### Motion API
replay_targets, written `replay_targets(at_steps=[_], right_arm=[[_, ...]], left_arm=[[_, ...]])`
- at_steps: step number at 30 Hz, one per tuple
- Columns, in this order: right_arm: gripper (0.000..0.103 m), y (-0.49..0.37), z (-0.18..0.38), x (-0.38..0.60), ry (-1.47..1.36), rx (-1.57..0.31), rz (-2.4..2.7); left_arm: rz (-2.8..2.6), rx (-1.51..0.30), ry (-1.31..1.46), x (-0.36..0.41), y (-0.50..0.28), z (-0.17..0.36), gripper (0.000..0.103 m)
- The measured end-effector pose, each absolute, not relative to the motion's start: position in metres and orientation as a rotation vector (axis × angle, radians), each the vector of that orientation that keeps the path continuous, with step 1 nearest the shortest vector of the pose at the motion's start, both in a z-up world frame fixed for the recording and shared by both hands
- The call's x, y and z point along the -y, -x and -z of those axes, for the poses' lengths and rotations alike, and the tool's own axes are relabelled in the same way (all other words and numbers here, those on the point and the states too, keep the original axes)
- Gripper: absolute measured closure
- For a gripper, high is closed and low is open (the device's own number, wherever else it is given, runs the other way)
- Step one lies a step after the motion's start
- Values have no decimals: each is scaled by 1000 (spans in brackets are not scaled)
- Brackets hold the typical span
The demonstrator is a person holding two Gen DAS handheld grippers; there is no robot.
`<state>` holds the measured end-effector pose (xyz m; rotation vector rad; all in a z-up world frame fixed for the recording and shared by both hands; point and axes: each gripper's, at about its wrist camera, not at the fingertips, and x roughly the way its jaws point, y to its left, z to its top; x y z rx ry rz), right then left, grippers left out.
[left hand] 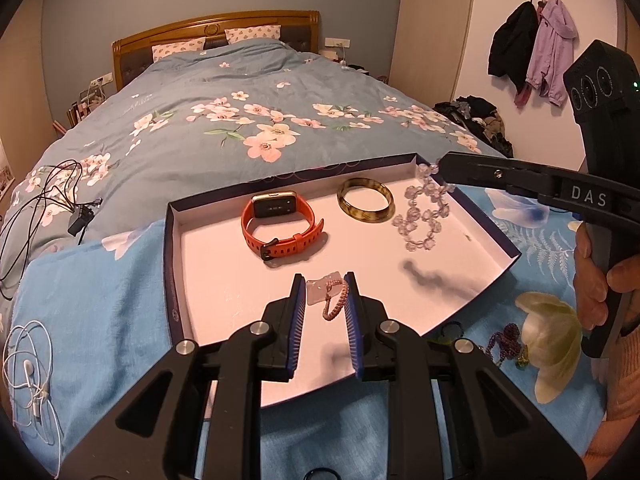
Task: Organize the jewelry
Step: 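Carry the hair tie and crystal bracelet into the white box while both tools open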
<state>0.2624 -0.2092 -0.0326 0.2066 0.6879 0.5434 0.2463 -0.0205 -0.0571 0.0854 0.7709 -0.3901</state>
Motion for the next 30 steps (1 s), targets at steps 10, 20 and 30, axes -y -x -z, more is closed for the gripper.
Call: replay_targets(at_steps=[10, 20, 30], right_arm=[[96, -280, 48, 203, -200, -735, -528], [96, -290, 64, 204, -131, -779, -486], [94, -303, 84, 202, -104, -834, -457]], left_arm=[[367, -813, -77, 21, -269, 66, 83], [349, -869, -79, 25, -290, 84, 83], [341, -906, -55, 23, -305, 95, 83]])
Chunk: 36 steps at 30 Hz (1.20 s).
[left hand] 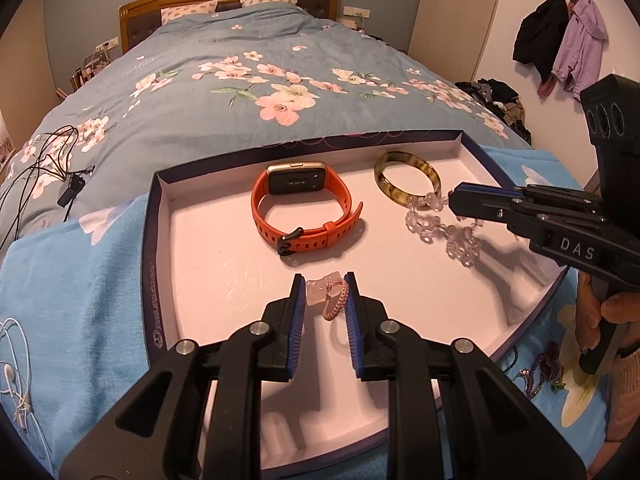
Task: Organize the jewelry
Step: 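Carry the hair tie and crystal bracelet into the white box while both tools open, then grasp the dark purple beaded necklace with the right tool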
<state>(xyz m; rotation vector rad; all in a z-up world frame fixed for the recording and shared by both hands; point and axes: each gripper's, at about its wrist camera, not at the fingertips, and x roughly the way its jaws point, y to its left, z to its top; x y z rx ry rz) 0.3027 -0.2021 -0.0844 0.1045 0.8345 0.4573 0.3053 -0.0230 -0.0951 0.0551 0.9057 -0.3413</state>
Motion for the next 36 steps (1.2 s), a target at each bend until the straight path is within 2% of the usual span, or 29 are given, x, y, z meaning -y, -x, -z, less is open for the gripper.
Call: replay_targets(at_steps=[4, 6, 8, 13, 16, 20, 28, 36], right_arm=[[93, -301, 83, 205, -112, -829, -444], [85, -299, 80, 208, -118, -822, -440], [82, -294, 75, 210, -124, -809, -440], [77, -280, 63, 214, -127, -786, -460], [73, -268, 57, 217, -119, -771, -476], [67, -247, 50, 225, -111, -758, -494], [67, -200, 54, 237, -75, -774, -540], [67, -167, 78, 236, -2, -827, -523]], left_arm=[[349, -913, -46, 24, -309, 98, 83], [341, -901, -40, 24, -310, 97, 82], [343, -894, -30, 22, -309, 96, 70], [344, -848, -23, 18, -302, 87, 60], [336, -829, -17, 13, -296, 78, 57], [322, -802, -16, 5, -281, 65, 44], [336, -703, -36, -8, -223, 40, 41], [354, -683, -89, -4, -176, 43, 41]])
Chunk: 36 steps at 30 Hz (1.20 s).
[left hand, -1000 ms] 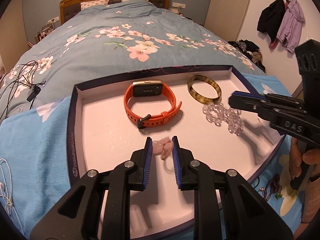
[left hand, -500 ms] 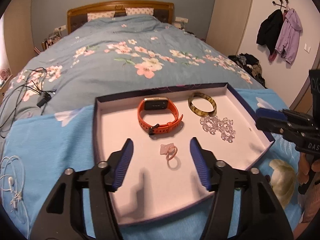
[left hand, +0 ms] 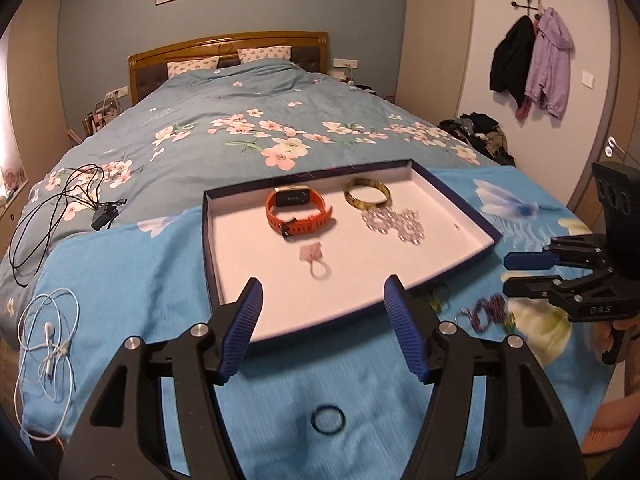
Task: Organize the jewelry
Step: 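Grasp the dark purple beaded necklace with the right tool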
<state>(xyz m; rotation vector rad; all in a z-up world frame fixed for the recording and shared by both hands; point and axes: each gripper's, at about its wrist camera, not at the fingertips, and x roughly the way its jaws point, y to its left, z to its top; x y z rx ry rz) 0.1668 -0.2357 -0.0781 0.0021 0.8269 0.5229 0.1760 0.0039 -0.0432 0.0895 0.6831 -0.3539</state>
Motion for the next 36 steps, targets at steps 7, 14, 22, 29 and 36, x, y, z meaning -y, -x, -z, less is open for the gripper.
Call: replay_targets(at_steps=[7, 14, 22, 29, 36], right_arm=[[67, -163, 92, 235, -22, -851, -515], [68, -163, 97, 221, 37, -862, -505], [84, -164, 99, 218, 83, -866, -487], [97, -162, 99, 216, 103, -861, -496], [102, -160, 85, 228, 19, -820, -512]], left_arm=[[373, -699, -113, 5, -153, 55, 40], [392, -717, -131, 17, -147, 65, 39], [413, -737, -124, 24, -146, 72, 39], [421, -746, -128, 23, -141, 78, 39], [404, -746, -117, 12, -137, 77, 40]])
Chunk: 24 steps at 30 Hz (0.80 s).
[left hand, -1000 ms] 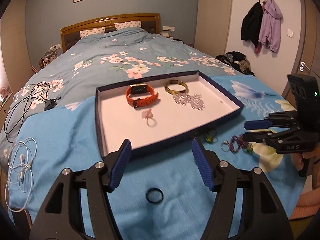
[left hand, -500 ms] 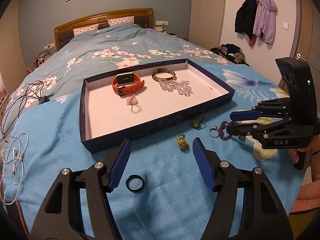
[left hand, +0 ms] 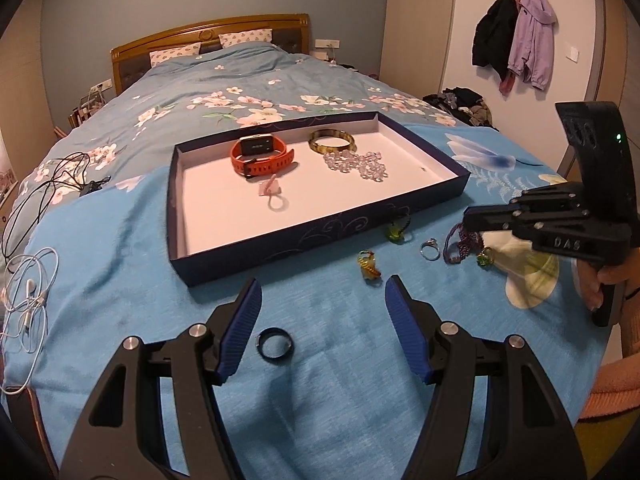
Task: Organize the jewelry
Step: 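Grasp the dark purple beaded necklace with the right tool, then grasp the black ring with the left tool while the right tool lifts the necklace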
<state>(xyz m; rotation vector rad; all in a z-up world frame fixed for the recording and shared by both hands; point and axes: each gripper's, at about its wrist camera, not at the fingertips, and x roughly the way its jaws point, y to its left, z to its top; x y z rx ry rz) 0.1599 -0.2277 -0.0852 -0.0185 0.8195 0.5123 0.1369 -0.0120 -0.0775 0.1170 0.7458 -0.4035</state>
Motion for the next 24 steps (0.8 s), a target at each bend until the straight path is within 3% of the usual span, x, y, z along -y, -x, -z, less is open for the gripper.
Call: replay_targets(at_steps=[8, 12, 20, 22, 24], right_arm=[[95, -166, 88, 231, 10, -837, -488], [72, -166, 91, 231, 15, -849, -479], [78, -171, 103, 213, 114, -883, -460], [100, -170, 100, 213, 122, -869, -463], [102, -169, 98, 214, 128, -859, -453]], left_arm=[[373, -770, -121, 1, -134, 83, 40], [361, -791, -125, -2, -137, 87, 41], [362, -836, -111, -3, -142, 93, 43], [361, -853, -110, -3, -144, 95, 43], [352, -878, -103, -4, -147, 99, 46]])
